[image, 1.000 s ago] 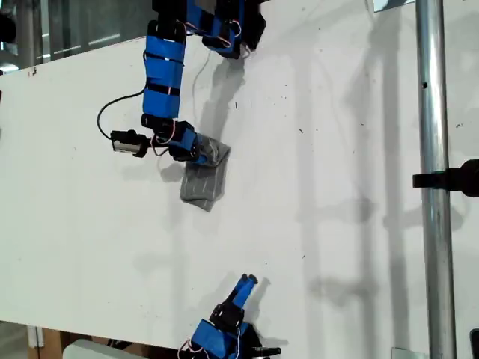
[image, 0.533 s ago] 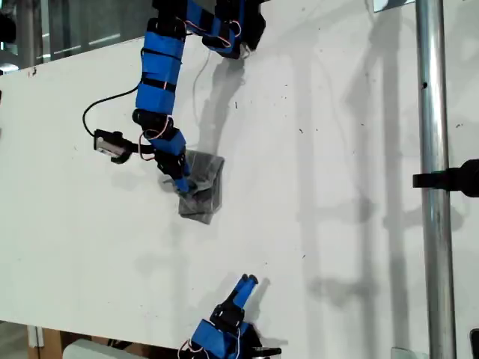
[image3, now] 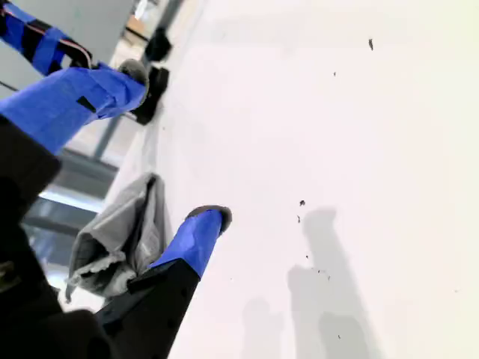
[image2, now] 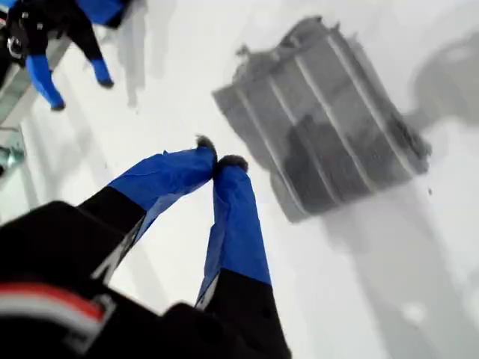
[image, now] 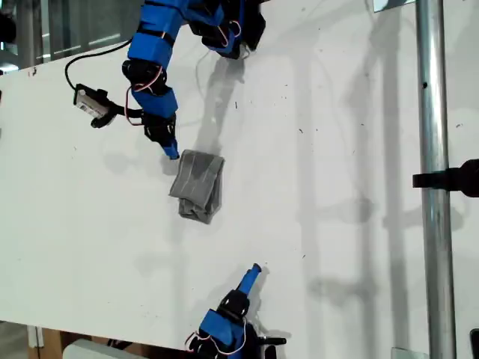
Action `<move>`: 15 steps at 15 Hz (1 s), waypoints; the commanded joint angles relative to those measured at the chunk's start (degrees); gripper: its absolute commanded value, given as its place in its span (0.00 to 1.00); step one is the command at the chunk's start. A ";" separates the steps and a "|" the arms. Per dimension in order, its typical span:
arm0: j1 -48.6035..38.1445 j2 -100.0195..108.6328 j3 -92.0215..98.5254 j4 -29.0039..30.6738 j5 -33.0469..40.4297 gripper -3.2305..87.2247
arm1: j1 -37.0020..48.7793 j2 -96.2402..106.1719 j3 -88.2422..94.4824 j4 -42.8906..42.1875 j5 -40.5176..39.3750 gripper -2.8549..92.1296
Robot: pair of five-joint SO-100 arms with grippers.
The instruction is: Grasp corners of a towel and fold twice.
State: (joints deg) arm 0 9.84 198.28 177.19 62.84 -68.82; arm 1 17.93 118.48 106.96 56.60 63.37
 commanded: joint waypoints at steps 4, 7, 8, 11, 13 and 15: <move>-5.10 0.44 1.49 5.71 -9.32 0.30 | -7.12 53.88 46.41 10.02 14.50 0.03; -5.10 0.44 1.49 10.99 -4.83 0.18 | -7.65 69.70 56.51 19.60 19.51 0.03; -5.10 0.44 1.49 10.99 -0.44 0.17 | -8.00 69.79 58.71 19.95 22.85 0.03; -5.01 0.44 1.49 11.07 9.84 0.17 | -5.89 69.70 58.62 26.28 28.04 0.13; -5.27 0.44 1.49 10.99 13.62 0.17 | -1.85 69.70 58.54 27.25 21.80 0.13; -5.36 0.44 1.49 10.99 13.62 0.17 | 0.00 69.70 58.54 27.25 21.80 0.13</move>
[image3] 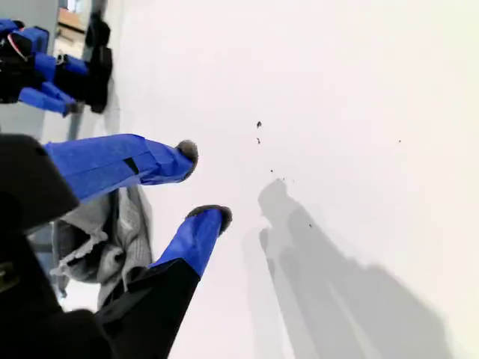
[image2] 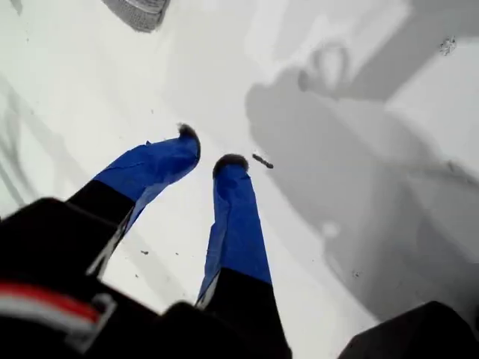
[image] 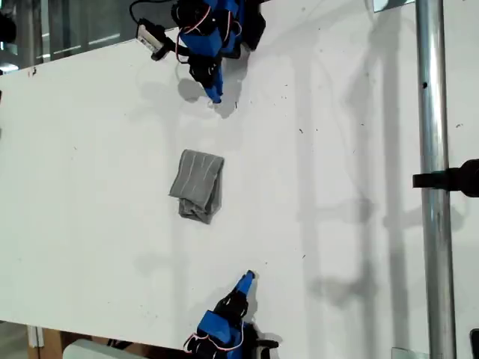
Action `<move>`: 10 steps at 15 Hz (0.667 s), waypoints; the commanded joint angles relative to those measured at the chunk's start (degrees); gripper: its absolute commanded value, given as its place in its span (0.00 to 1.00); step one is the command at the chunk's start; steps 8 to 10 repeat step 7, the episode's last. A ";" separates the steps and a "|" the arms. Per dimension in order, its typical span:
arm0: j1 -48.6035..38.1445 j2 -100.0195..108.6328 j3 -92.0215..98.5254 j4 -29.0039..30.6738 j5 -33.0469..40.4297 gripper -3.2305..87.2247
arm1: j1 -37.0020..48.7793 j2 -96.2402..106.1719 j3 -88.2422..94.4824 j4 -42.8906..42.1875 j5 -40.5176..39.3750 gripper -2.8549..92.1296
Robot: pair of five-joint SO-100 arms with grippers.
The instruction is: Grasp corners of a towel and fold twice.
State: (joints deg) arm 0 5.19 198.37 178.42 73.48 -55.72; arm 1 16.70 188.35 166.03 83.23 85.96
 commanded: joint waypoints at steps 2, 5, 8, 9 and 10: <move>-0.70 0.35 0.26 0.35 0.53 0.17 | 1.58 -0.18 -0.53 0.62 -0.79 0.13; -0.70 0.35 0.26 0.35 0.53 0.17 | 1.32 -0.18 -0.53 0.62 -0.79 0.13; -0.70 0.35 0.26 0.35 0.53 0.17 | 1.23 -0.18 -0.53 0.62 -0.79 0.13; -0.70 0.35 0.26 0.35 0.53 0.17 | 1.23 -0.18 -0.53 0.62 -0.79 0.13; -0.70 0.35 0.26 0.35 0.53 0.17 | 1.23 -0.18 -0.53 0.62 -0.79 0.13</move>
